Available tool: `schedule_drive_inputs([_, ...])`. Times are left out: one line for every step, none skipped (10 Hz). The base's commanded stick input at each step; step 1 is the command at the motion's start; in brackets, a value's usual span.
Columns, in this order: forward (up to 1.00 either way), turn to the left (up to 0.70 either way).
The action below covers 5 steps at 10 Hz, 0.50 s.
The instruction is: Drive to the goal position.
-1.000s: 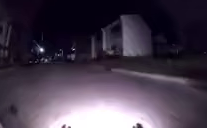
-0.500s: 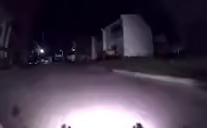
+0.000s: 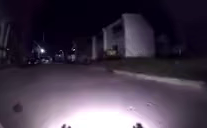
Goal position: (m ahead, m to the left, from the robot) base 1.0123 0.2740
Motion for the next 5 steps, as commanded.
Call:
schedule_drive_inputs([0.6,0.0])
schedule_drive_inputs([0.6,0.0])
schedule_drive_inputs([0.6,0.0])
schedule_drive_inputs([0.6,0.0])
schedule_drive_inputs([0.6,0.0])
